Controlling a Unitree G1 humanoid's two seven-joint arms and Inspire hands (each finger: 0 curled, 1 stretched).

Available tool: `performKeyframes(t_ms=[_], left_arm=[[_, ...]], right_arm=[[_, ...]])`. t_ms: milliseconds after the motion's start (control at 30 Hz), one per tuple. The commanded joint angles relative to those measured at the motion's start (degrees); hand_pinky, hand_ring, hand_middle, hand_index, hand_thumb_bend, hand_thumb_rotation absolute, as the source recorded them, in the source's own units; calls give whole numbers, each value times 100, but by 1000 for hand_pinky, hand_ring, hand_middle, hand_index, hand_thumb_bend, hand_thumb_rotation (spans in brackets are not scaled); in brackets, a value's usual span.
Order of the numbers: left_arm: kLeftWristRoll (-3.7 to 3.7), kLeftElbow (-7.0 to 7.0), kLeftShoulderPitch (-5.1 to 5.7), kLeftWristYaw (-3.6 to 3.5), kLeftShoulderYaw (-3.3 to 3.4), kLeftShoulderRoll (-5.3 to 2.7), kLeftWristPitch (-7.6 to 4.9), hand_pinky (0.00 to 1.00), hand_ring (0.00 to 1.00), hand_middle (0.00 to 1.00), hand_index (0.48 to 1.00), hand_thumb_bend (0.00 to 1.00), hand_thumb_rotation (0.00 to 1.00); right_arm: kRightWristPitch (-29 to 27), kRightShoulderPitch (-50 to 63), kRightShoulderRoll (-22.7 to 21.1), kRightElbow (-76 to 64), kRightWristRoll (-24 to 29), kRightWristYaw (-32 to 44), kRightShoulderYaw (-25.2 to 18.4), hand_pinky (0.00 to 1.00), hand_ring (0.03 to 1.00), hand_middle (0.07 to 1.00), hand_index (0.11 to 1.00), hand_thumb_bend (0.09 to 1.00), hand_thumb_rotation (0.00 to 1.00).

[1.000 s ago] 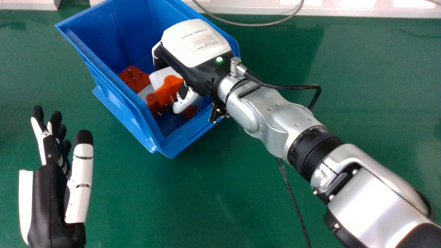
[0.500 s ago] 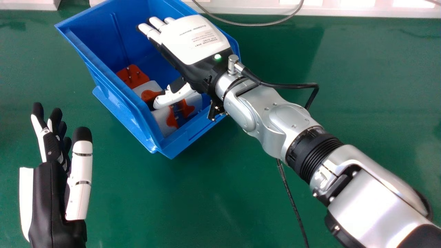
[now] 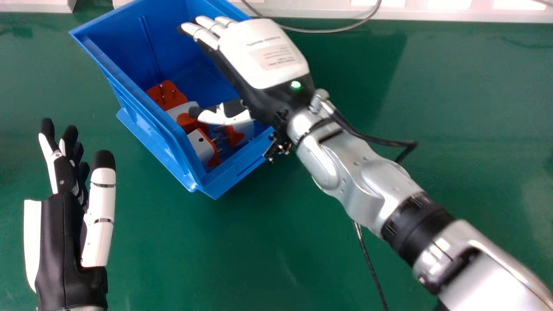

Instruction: Pick all objects and put in blue box

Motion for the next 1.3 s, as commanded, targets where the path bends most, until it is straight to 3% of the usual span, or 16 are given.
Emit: performKeyframes(t_ms=[0,33,67,133,233,333,400,500,567,600,667,767,833,1033,1167,1267], left_arm=[[-145,-27,-56,-34,42,54,-89,1000,1000,1000,1000,360,793],[-133,-15,-72,-43,51,69,-91,1000,1000,1000,1000,359,790],[-58,2,-85,-28,63,94,-113,1000,1000,1000,1000,356,796],[-6,9,-106,-17,74,116,-117,1000,1000,1000,1000,345,823],[-144,41,-135,-59,73,103,-135,1000,1000,1000,999,343,817],[-246,148,-176,-101,89,96,-251,1000,1000,993,994,344,795],[-245,174,-194,-102,99,99,-228,1000,1000,991,991,348,782],[-298,189,-207,-144,108,108,-210,1000,1000,997,998,357,794],[-308,209,-212,-165,120,118,-220,1000,1000,999,1000,356,799],[-274,247,-218,-171,132,138,-269,1000,1000,1000,1000,367,804],[-259,268,-207,-165,144,143,-281,1000,1000,999,1000,385,818],[-325,302,-218,-184,163,154,-291,1000,1000,998,1000,395,795],[-291,325,-221,-177,180,181,-300,1000,1000,998,1000,415,805],[-274,406,-231,-152,229,228,-356,1000,1000,997,1000,390,807],[-323,485,-221,-209,295,300,-416,1000,1000,1000,1000,387,816],[-318,528,-165,-201,340,280,-468,1000,1000,1000,1000,372,839]], right_arm=[[-22,435,-145,-824,18,-206,-189,651,804,844,809,314,165],[-5,725,-234,-1240,20,-163,-245,644,801,843,810,305,165],[23,990,-308,-1615,27,-95,-297,645,805,848,817,288,179],[35,1603,-447,-2380,74,-3,-430,640,808,855,831,256,261],[-126,2563,-644,-3316,327,96,-667,630,800,854,842,232,429],[-347,3384,-843,-3893,560,98,-923,655,801,864,864,249,674],[-521,3905,-973,-4205,719,42,-1152,646,796,867,869,256,712],[-905,4538,-1068,-4390,1055,-95,-1509,626,806,877,870,250,634],[-1160,4871,-1093,-4363,1274,-159,-1735,658,842,908,902,251,699],[-1270,5013,-1090,-4334,1354,-199,-1840,681,859,919,916,255,736],[-1470,5229,-1033,-4211,1522,-310,-2052,738,895,941,947,278,869],[-1614,5455,-844,-4072,2098,-218,-2332,854,958,986,990,318,976],[-1550,5568,-640,-4075,2646,-24,-2472,904,989,997,998,452,994],[-986,5749,-225,-4470,4340,881,-2858,990,1000,1000,1000,582,1000],[-671,5699,-88,-4633,5257,1406,-3133,1000,1000,1000,1000,517,1000],[-614,5676,-58,-4633,5585,1701,-3277,1000,1000,1000,1000,491,1000]])
